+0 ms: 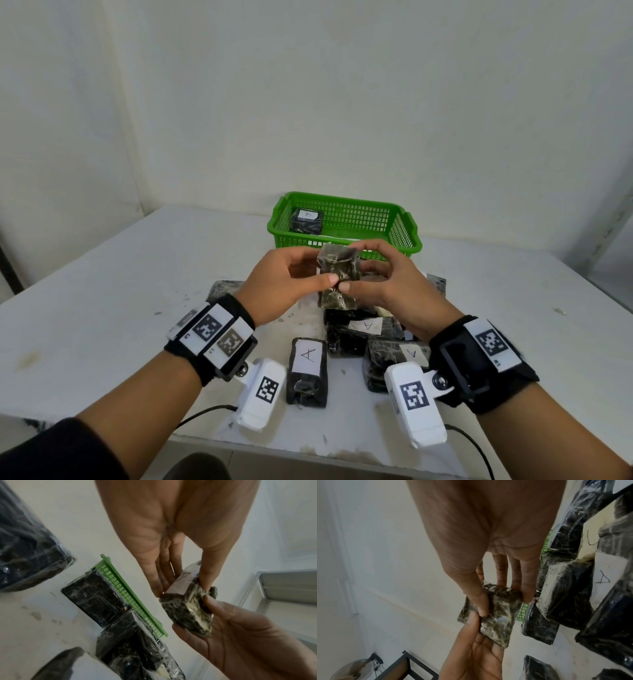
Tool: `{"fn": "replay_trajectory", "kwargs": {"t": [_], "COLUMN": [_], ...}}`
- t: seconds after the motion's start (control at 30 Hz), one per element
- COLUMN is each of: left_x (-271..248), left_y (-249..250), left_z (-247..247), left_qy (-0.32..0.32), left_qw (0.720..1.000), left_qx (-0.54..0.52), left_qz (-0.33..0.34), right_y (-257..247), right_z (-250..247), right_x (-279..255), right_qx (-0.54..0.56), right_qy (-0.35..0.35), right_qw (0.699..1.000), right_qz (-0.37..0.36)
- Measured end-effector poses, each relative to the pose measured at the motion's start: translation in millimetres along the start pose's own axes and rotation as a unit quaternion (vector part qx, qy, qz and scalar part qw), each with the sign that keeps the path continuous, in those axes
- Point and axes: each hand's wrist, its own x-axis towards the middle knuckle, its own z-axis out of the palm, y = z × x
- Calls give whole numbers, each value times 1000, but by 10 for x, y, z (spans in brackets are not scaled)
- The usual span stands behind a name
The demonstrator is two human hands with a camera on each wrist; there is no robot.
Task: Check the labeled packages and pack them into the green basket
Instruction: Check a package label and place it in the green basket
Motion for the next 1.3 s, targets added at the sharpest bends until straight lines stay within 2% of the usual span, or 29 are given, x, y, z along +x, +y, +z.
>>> {"fn": "replay_trajectory", "kwargs": {"t": [0.1, 0.23, 0.33, 0.43, 0.53, 0.63, 0.8, 0.97, 1.13, 1.3], "left_x": [0, -22, -11, -7, 9, 29, 16, 27, 2, -1], "left_y": [-21, -31, -53, -29, -5, -3, -8, -27, 59, 190], "left_z": [-17, -15, -24, 6, 32, 31, 16, -7, -32, -16], "left_qy": [25, 0, -30, -62, -35, -6, -24, 5, -65, -130], "left_qw": [999, 999, 999, 996, 993, 994, 994, 1000, 995, 989], "left_qx": [2, -23, -4, -26, -79, -77, -78, -5, 75, 74], "left_qz": [28, 35, 19, -52, -86, -80, -69, -29, 2, -10], "right_y": [-14, -32, -14, 5, 23, 3, -13, -5, -45, -59], "right_z": [-2, -16, -21, -25, -31, -46, -51, -49, -40, -12], "right_x": [13, -4, 4, 11, 15, 3, -22, -19, -32, 11], "right_qx": [56, 58, 75, 84, 88, 97, 97, 85, 38, 4], "right_qy": [0, -41, -32, -22, -17, -29, -17, -27, -53, -36], "right_qw": [998, 994, 995, 996, 995, 994, 995, 996, 995, 994], "right_qz": [37, 83, 63, 38, 37, 35, 7, 28, 72, 101]}}
